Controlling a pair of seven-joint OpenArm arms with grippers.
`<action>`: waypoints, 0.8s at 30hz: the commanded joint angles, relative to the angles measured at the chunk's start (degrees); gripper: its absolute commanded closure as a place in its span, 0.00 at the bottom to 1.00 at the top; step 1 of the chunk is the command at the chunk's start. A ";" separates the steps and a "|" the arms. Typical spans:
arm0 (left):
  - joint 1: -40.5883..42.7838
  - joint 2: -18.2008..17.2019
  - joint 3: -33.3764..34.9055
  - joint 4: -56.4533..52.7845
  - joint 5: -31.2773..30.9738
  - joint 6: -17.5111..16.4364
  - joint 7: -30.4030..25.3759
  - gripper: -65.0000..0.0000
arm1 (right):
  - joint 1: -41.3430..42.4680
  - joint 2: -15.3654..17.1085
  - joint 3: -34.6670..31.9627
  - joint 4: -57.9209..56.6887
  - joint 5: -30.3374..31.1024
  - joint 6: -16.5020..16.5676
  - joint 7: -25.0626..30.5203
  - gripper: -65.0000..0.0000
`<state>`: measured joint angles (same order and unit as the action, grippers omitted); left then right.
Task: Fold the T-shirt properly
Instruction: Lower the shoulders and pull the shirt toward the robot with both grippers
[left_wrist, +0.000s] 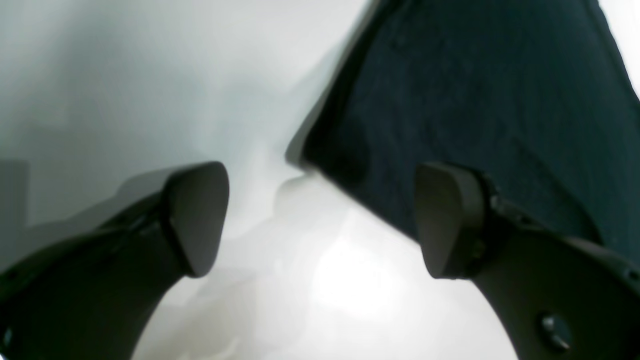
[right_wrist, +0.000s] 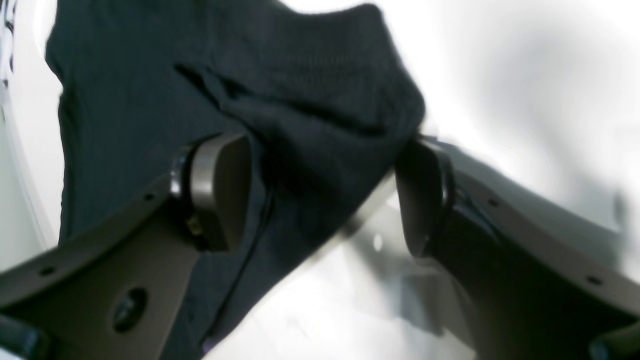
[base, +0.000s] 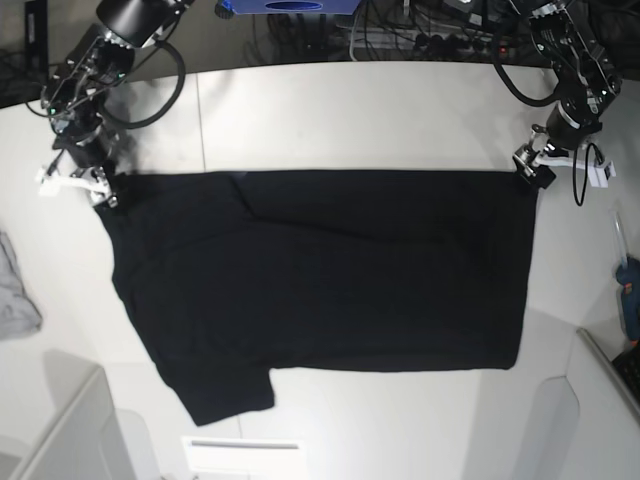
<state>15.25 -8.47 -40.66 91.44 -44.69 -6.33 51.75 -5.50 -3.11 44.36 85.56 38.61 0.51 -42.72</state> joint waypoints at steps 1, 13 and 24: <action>-0.08 -0.72 -0.08 0.12 -0.46 -0.40 -0.27 0.15 | -0.35 0.08 -0.01 -1.12 -2.17 -1.26 -2.16 0.35; -5.00 -0.89 4.05 -6.12 -0.02 -0.40 -0.19 0.15 | 0.00 0.17 0.08 -1.73 -2.26 -1.26 -2.07 0.40; -6.32 -0.81 4.23 -7.44 -0.10 -0.40 -0.10 0.65 | 0.00 0.08 0.17 -1.73 -2.08 -1.26 -2.07 0.48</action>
<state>9.19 -8.97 -36.64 83.72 -45.34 -7.33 50.28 -5.13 -2.83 44.58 84.27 38.19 0.91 -41.89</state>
